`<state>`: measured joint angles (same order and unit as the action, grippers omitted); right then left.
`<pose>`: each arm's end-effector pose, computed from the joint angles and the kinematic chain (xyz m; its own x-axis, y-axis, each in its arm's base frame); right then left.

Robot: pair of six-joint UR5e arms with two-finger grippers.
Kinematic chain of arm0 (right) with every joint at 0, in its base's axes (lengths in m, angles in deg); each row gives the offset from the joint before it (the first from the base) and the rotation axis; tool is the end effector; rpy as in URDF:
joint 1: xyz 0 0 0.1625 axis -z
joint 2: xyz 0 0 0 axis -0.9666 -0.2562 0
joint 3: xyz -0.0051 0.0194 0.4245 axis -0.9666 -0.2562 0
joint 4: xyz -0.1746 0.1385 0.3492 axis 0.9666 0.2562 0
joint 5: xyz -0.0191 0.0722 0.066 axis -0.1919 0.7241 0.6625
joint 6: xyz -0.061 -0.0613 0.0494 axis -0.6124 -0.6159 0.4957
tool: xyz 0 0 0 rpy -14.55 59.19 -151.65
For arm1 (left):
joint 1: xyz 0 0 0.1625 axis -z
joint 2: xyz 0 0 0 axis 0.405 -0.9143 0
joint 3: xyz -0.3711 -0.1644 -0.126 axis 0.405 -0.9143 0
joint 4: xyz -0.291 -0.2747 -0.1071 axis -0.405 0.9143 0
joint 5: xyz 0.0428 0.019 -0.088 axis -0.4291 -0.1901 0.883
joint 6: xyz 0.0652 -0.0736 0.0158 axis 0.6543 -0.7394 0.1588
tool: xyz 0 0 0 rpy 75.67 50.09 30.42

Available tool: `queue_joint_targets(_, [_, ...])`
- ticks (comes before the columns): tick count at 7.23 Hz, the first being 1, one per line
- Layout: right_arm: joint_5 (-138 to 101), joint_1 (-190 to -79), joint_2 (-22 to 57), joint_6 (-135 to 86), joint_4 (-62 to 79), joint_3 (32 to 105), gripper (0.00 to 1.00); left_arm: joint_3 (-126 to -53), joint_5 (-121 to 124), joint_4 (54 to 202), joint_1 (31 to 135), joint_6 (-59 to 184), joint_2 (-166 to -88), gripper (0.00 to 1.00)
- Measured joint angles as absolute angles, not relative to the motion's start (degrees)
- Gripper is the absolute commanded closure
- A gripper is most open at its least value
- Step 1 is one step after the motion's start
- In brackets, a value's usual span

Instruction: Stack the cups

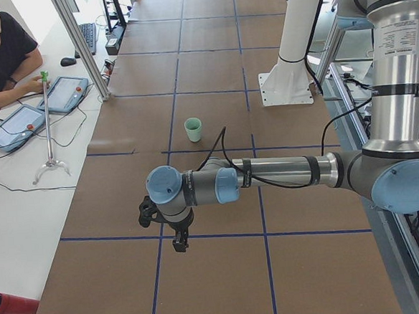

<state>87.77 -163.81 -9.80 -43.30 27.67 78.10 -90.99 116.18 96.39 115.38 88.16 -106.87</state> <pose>0.0600 -0.4381 0.6260 0.7735 -0.0455 0.6322 0.0520 0.9986 0.0082 -0.0742 -0.4824 0.6493 0.6867 0.1198 -0.7170 -0.1023 0.9924 0.0679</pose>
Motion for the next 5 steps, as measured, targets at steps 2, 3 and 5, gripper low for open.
queue_joint_targets(2, [87.77,-163.81,-9.78,-43.3,27.67,78.1,0.0,-93.97,116.15,95.97,115.51,88.34,-105.5,0.0])
queue_joint_targets(3, [87.77,-163.8,-9.79,-43.3,27.67,78.1,0.0,-94.69,116.2,96.0,115.57,88.29,-104.93,0.0])
queue_joint_targets(5, [87.76,-163.82,-9.81,-43.3,27.67,78.1,0.0,-95.26,116.38,96.3,115.63,88.29,-103.43,0.0])
